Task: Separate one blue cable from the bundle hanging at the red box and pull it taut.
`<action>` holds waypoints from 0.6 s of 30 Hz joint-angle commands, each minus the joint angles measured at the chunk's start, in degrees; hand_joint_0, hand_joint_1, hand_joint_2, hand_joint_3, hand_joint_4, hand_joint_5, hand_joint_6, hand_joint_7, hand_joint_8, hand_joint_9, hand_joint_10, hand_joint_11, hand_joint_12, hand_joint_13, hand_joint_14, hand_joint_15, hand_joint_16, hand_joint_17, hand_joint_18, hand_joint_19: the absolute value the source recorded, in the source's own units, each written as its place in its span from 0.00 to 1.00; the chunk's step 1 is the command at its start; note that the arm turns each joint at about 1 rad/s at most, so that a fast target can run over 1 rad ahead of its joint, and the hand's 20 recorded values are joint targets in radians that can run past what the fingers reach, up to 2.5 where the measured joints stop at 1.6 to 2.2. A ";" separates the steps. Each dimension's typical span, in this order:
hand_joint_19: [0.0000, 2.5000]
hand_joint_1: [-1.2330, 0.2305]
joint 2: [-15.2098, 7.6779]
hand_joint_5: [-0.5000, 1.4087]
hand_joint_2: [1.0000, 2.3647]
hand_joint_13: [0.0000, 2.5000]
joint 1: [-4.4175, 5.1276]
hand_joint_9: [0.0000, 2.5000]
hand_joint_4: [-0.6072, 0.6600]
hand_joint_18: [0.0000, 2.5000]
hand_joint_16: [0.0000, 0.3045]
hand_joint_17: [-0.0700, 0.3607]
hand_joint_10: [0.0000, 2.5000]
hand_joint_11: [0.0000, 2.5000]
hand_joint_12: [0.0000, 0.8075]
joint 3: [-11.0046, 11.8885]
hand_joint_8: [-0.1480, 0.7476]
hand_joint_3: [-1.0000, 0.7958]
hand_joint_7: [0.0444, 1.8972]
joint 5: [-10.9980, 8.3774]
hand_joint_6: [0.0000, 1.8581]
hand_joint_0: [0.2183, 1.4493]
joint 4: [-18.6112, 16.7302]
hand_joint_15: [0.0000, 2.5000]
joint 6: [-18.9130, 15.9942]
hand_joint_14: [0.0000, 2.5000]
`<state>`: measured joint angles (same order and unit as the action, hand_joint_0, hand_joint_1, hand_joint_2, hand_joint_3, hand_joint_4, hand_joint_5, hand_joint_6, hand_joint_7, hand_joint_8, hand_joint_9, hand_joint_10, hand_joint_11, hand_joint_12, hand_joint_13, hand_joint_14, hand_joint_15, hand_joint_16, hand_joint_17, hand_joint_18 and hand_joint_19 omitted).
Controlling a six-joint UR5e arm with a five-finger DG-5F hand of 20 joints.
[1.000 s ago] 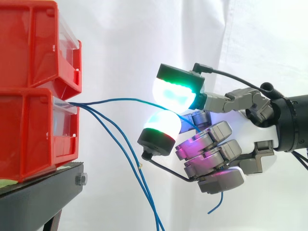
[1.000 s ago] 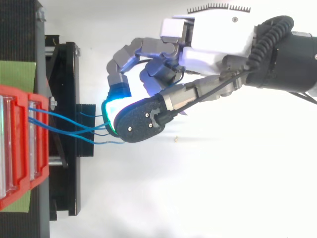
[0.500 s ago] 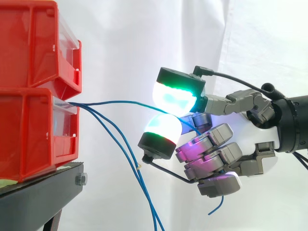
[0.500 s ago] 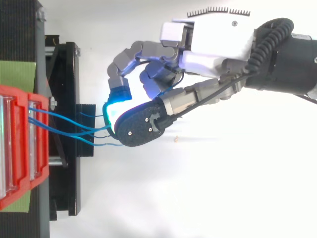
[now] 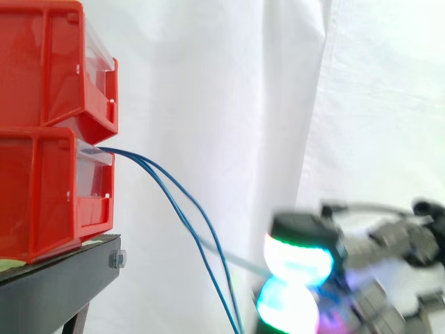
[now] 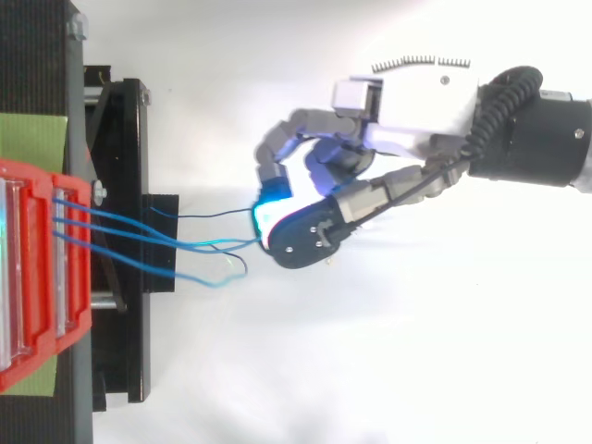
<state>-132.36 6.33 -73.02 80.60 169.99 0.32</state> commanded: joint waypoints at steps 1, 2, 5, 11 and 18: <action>0.43 0.34 0.09 0.15 0.01 0.28 -0.09 0.26 0.44 0.43 0.13 0.37 1.00 0.48 0.49 -14.96 0.58 0.37 0.61 0.70 0.51 0.47 -0.81 0.49 -0.32 1.00; 0.44 0.34 0.00 0.15 0.01 0.28 -0.09 0.26 0.44 0.43 0.13 0.37 1.00 0.47 0.49 -16.02 0.58 0.37 0.61 0.70 0.51 0.47 -0.89 0.49 -0.32 1.00; 0.43 0.34 0.09 0.15 0.01 0.28 0.00 0.26 0.44 0.43 0.13 0.37 1.00 0.47 0.49 -19.44 0.58 0.37 0.61 0.79 0.51 0.47 -1.86 0.49 -0.24 1.00; 0.43 0.34 0.09 0.15 0.01 0.28 -0.18 0.26 0.43 0.43 0.13 0.37 1.00 0.48 0.49 -20.15 0.58 0.37 0.61 0.79 0.51 0.47 -9.59 0.49 -0.24 1.00; 0.43 0.34 0.18 0.15 0.01 0.28 -0.36 0.26 0.43 0.43 0.13 0.37 1.00 0.47 0.49 -20.15 0.58 0.37 0.61 0.70 0.51 0.47 -17.15 0.50 -0.24 1.00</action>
<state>-132.24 6.11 -92.99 81.33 156.34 0.09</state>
